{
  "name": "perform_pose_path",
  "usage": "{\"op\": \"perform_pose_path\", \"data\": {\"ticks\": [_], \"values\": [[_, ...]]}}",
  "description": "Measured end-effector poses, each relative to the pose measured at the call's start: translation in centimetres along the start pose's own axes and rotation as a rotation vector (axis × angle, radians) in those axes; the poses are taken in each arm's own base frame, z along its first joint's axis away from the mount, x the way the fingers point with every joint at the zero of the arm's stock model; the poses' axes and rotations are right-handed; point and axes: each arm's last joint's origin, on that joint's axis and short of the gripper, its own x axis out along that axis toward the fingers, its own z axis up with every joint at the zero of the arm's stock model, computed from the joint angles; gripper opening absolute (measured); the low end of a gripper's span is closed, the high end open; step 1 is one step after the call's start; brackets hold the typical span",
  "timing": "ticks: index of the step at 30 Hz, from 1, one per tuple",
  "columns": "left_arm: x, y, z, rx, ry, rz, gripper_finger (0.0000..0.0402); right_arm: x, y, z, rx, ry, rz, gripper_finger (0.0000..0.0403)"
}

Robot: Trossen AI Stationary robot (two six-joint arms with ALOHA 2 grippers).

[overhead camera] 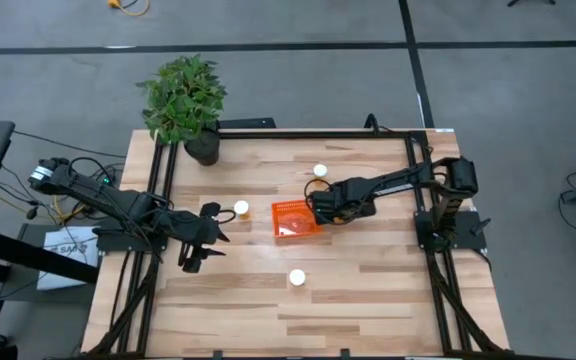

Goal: Pick and place pill bottles into a basket
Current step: Put the orange pill bottle into the orange bin

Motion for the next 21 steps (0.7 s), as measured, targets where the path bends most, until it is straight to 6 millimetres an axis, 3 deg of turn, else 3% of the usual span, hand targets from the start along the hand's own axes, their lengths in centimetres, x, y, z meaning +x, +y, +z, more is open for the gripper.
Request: {"op": "perform_pose_path", "data": {"ticks": [15, 21], "values": [[0.01, -0.01, 0.01, 0.0, 0.0, -0.001, 0.0166, 0.0, -0.13, 0.34, -0.015, -0.012, -0.004, 0.027], [0.01, -0.01, 0.01, -0.001, 0.0, -0.001, 0.0166, 0.0, -0.13, 0.35, -0.015, -0.014, -0.005, 0.0247]]}}
